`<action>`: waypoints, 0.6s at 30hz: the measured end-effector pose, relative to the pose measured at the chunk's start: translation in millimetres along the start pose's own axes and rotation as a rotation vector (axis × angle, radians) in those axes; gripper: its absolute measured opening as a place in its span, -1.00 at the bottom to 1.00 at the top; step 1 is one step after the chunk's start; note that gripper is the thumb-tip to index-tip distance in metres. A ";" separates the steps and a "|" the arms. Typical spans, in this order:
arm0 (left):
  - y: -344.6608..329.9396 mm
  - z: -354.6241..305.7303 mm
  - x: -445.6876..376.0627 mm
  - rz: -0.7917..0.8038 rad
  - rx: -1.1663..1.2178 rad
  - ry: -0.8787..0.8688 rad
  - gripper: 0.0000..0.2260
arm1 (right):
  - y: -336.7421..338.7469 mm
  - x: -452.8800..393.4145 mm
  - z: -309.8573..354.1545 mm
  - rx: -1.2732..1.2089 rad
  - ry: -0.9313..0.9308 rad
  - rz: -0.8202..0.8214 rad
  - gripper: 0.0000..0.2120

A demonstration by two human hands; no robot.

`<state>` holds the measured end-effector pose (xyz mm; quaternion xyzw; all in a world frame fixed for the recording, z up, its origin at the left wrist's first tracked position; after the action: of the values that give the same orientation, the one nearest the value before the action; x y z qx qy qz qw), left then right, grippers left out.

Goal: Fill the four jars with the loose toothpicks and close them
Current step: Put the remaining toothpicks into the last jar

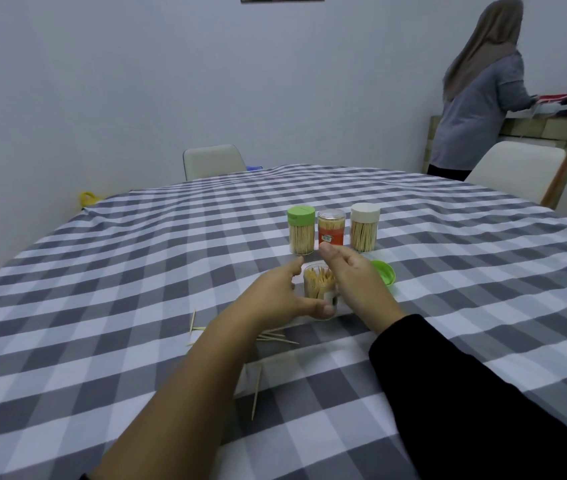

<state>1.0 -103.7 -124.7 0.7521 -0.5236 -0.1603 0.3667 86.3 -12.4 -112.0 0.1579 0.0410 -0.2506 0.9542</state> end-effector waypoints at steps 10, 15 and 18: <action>61.8 65.1 62.6 -0.292 -0.095 0.262 -0.52 | -50.7 25.0 77.6 0.807 0.420 -0.008 -0.77; 79.4 115.5 97.8 -0.337 -0.213 0.651 -0.58 | -100.6 27.0 41.3 1.045 0.011 0.434 -0.67; 73.8 130.1 102.3 -0.257 -0.195 0.723 -0.56 | -102.0 34.1 26.0 1.107 -0.158 0.545 -0.66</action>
<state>-88.9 -259.7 -145.5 0.7811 -0.2446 0.0214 0.5741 65.8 -120.8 -121.4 0.6152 -0.2077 0.0071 0.7605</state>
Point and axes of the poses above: each hand's wrist, its own x-axis away from the middle knuckle, its own y-axis out of the back of the hand, z = x × y, the point moved 7 cm from there along -x, towards the middle knuckle, and after that the axes turned 15 degrees about z, right-handed, at the moved point
